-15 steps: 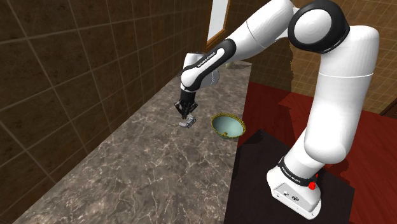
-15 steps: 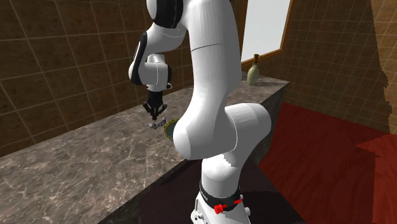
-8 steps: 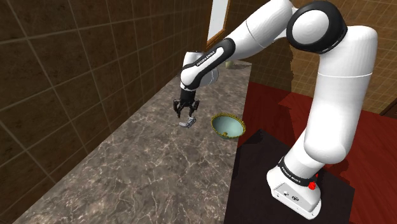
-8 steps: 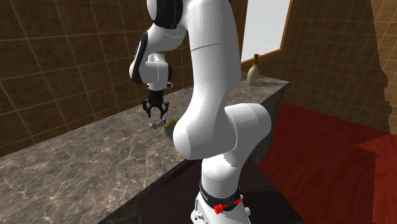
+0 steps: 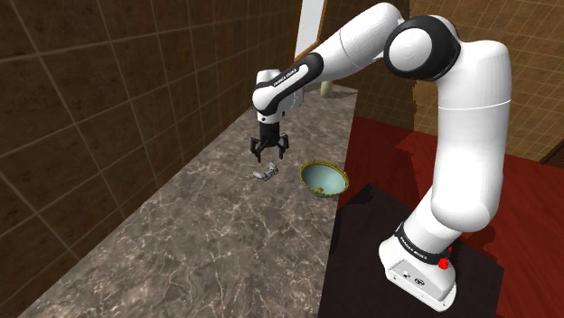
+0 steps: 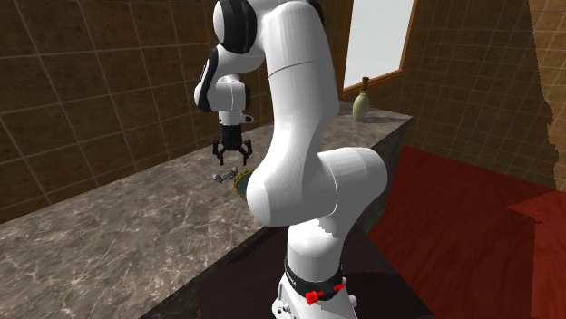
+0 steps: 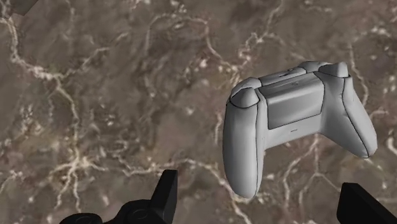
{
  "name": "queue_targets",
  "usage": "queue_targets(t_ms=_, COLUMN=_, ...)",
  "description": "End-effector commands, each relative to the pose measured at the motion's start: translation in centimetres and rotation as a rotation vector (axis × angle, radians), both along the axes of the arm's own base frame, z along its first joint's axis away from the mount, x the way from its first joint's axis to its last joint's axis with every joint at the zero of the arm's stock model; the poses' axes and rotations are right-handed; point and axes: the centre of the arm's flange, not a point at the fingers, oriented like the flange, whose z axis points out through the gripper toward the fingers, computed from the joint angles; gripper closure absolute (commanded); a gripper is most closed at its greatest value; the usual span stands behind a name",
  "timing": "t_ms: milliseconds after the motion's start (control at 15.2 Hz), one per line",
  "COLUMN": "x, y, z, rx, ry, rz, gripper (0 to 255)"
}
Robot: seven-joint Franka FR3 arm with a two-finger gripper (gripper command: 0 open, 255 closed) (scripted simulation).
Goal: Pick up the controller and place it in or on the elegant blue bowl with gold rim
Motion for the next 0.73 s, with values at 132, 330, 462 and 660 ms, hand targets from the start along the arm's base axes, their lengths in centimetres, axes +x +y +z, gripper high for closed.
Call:
queue_targets(t_ms=132, x=-0.7, y=0.1, z=-2.4, rx=-0.001, ry=0.002, rz=0.000, gripper=0)
queue_targets(t_ms=330, x=-0.7, y=0.1, z=-2.4, rx=-0.001, ry=0.002, rz=0.000, gripper=0)
queue_targets(t_ms=462, x=-0.7, y=0.1, z=-2.4, rx=-0.001, ry=0.002, rz=0.000, gripper=0)
queue_targets(t_ms=660, x=-0.7, y=0.1, z=-2.4, rx=-0.001, ry=0.002, rz=0.000, gripper=0)
